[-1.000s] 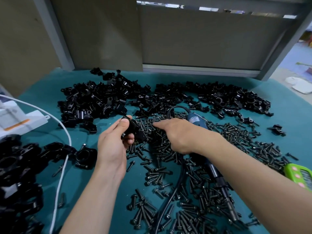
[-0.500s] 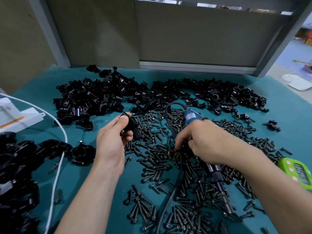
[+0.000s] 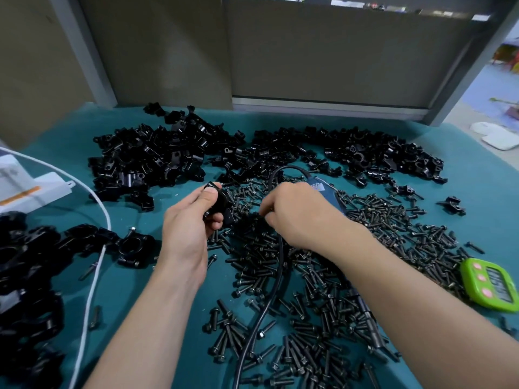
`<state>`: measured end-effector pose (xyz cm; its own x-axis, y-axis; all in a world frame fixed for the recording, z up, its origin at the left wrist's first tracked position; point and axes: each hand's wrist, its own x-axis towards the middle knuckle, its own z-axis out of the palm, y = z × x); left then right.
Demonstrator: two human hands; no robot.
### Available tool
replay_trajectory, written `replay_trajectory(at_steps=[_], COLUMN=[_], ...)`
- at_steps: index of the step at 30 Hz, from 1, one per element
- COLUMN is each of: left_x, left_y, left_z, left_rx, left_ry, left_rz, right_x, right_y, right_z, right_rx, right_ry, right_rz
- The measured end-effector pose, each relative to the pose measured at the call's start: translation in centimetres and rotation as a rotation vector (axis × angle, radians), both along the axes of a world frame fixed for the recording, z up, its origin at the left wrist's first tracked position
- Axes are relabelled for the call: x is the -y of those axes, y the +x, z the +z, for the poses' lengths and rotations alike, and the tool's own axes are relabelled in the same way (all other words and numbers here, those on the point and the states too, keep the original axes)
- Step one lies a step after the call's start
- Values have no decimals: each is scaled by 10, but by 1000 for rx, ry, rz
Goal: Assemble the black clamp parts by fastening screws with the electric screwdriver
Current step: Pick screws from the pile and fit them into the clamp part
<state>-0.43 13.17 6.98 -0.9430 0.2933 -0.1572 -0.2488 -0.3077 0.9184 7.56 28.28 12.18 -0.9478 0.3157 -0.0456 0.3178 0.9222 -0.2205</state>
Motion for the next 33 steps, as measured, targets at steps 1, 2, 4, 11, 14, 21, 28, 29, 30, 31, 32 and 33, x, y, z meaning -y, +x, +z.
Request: replay_trajectory(at_steps=[1,2,4,11,14,21,28,29,30,31,32,33], left_x=[0,0,0,-1,-1,-1,-6,-8,-10,-11,-13,-14], left_y=[0,0,0,1,3,5,10,13,16,19,22,24], left_z=[0,-1,-2,-3,-2,-4,-3,-3,-3,-2,-2,-3], left_rx=[-2,-2,0,-22,-25,-36,-138,-174,-212,-253,-294,-331], left_ry=[-1,-3,-7,-32,-37,-47,-74,-81,-90,-102,-114,-126], left_rz=[0,-2,-5,-21,-28,-35,-164,-205,-252,-300,-346,-383], right_x=[3,5,7,16,22,9,-10,-11,-11,-11,-11,-11], right_y=[-7,-13,-21,-25,-28,-24,26,33,39,43,44,45], right_z=[-2,-4,-6,0,2,-1,-5,-6,-7,-7,-7,-9], right_rx=[19,32,31,57,31,-41,-515,-571,-599,-613,-618,-621], right_ry=[47,86,131,217,281,103,-950,-1064,-1126,-1158,-1177,-1190], right_rz=[13,11,0,58,136,67,-234,-224,-210,-198,-192,-181])
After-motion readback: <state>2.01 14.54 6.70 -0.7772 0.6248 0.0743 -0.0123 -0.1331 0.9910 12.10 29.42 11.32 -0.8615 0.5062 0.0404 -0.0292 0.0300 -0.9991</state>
